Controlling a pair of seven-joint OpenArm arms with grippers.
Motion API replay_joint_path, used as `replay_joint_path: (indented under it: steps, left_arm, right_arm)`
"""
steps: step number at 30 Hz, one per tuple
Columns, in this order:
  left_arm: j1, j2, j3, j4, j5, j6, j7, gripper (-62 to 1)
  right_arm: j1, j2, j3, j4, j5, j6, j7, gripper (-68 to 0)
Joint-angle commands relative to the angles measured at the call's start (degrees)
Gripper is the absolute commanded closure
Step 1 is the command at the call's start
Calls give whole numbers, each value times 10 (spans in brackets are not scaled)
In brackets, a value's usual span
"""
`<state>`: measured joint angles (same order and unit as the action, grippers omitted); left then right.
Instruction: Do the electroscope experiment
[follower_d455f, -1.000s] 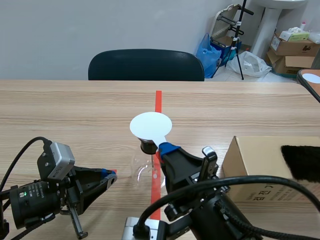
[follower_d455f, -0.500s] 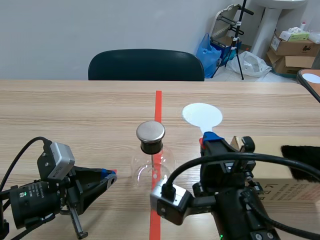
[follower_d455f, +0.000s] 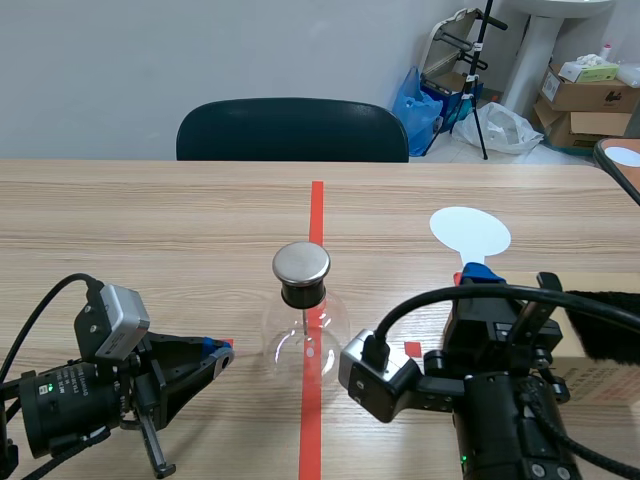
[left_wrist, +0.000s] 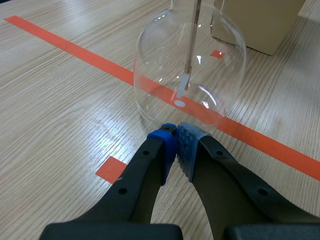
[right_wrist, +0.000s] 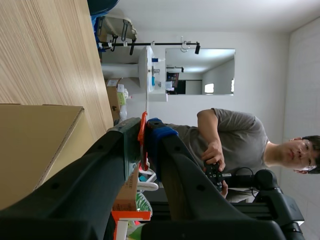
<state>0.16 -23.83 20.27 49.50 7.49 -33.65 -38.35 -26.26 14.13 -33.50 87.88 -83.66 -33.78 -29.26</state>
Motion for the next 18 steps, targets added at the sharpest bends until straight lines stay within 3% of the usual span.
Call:
replay_joint_path:
  steps: [1, 9, 18]
  left_arm:
    - [-2, 1, -4, 10, -8, -1, -8, -32]
    - [-2, 1, -4, 10, -8, -1, -8, -32]
    - [-2, 1, -4, 10, -8, -1, -8, -32]
  right_arm:
    - [2, 6, 1, 16, 0, -7, -1, -17]
    - [2, 6, 1, 16, 0, -7, 79, -17]
    - [2, 6, 1, 16, 0, -6, 217, -17]
